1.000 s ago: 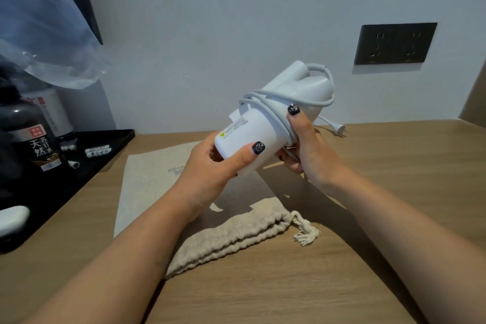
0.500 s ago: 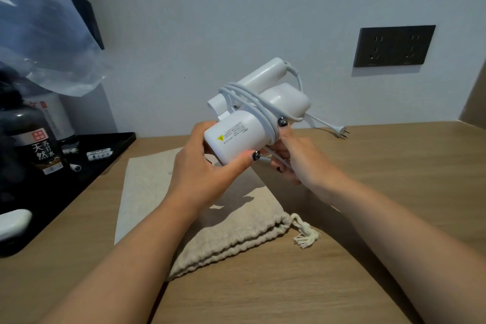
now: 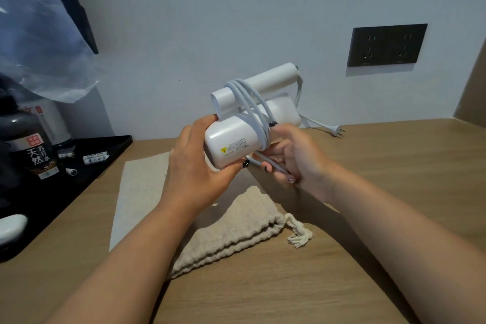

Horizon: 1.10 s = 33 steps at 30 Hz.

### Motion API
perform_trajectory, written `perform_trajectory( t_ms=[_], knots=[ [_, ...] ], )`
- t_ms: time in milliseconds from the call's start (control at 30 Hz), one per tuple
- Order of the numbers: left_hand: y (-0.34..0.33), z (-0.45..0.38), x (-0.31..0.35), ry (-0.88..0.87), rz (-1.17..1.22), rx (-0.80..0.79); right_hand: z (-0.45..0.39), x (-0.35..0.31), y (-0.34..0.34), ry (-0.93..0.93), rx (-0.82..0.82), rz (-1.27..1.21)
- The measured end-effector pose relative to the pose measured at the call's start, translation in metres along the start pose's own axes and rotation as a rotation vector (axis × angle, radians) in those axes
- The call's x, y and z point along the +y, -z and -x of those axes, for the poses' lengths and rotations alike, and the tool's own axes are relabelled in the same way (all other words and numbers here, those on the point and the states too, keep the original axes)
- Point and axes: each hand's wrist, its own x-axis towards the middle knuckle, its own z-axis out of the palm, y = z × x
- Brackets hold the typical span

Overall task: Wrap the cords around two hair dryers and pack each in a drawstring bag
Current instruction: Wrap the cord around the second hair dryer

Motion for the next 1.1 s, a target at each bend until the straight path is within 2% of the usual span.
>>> perform_trajectory(
  t_ms=[233, 467, 600, 800, 867, 933, 1033, 1100],
  knots=[
    [0.001, 0.0, 0.003, -0.129, -0.153, 0.027, 0.006, -0.004, 0.002, -0.061, -0.105, -0.166],
    [0.002, -0.002, 0.008, -0.349, -0.452, 0.058, 0.006, -0.002, 0.005, -0.147, -0.144, -0.267],
    [0.003, -0.002, 0.01, -0.406, -0.449, 0.092, 0.008, -0.003, 0.005, -0.143, -0.142, -0.36],
    [0.002, -0.001, 0.006, -0.437, -0.353, 0.072, 0.008, -0.002, 0.0, -0.09, 0.005, -0.35],
    [0.0, 0.001, 0.006, -0.373, -0.278, 0.04, 0.007, -0.001, 0.0, -0.027, 0.043, -0.322],
    [-0.001, 0.003, 0.007, -0.194, -0.137, -0.041, 0.008, -0.001, 0.0, 0.064, 0.073, -0.302],
    [0.005, 0.003, 0.014, 0.229, 0.315, -0.309, 0.007, 0.0, 0.001, 0.218, 0.12, -0.238],
    [0.009, 0.002, 0.009, 0.392, 0.693, -0.471, 0.004, 0.001, 0.002, 0.318, 0.127, -0.185]
  ],
)
